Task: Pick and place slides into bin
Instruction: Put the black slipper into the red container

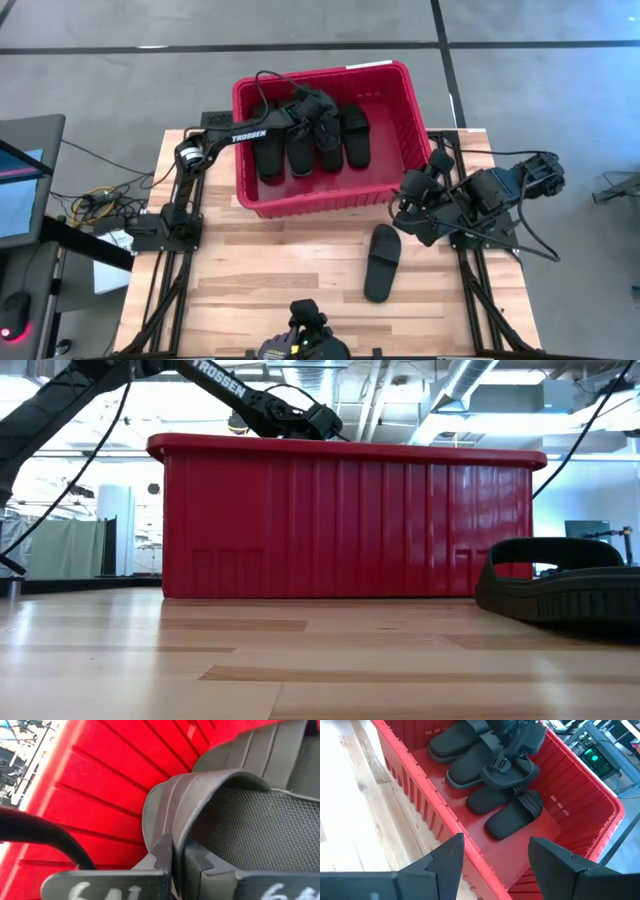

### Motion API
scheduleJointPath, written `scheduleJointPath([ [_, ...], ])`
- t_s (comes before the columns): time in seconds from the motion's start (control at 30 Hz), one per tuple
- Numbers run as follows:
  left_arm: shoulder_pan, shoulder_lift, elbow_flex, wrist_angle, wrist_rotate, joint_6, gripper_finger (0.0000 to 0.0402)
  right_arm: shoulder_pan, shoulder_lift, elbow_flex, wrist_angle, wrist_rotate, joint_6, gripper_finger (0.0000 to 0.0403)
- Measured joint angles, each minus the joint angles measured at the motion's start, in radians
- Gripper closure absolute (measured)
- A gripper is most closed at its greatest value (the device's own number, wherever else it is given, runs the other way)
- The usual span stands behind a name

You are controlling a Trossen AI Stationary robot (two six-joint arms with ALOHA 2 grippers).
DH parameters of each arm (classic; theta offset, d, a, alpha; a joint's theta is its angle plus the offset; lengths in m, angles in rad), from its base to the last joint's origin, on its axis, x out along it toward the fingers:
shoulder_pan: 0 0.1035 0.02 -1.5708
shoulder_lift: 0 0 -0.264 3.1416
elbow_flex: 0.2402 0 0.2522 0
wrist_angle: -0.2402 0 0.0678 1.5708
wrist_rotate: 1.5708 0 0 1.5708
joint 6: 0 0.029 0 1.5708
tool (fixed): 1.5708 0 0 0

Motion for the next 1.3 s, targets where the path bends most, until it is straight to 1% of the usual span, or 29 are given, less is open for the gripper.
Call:
scheduleJointPath([
  [0.23, 0.000, 0.004, 0.000, 0.000, -0.003, 0.002, 0.0400, 0.000, 0.000, 0.000, 0.000, 0.000, 0.007, 0.0196],
  [0.43, 0.002, 0.004, 0.000, 0.000, -0.005, -0.001, 0.0383, 0.000, 0.000, 0.000, 0.000, 0.000, 0.007, 0.0196],
  [0.67, 0.002, 0.004, 0.000, -0.001, 0.003, -0.024, 0.0393, 0.000, 0.000, 0.000, 0.000, 0.000, 0.008, 0.0196],
  [0.77, 0.002, 0.004, 0.000, -0.001, 0.018, -0.025, 0.0391, 0.000, 0.000, 0.000, 0.000, -0.001, 0.008, 0.0196],
  [1.07, 0.003, 0.004, 0.000, -0.001, 0.022, -0.026, 0.0344, 0.000, 0.000, 0.000, 0.000, -0.004, 0.008, 0.0196],
  [1.3, 0.005, 0.003, 0.000, -0.026, 0.029, -0.077, 0.0330, 0.000, 0.000, 0.000, 0.001, -0.007, 0.008, 0.0196],
])
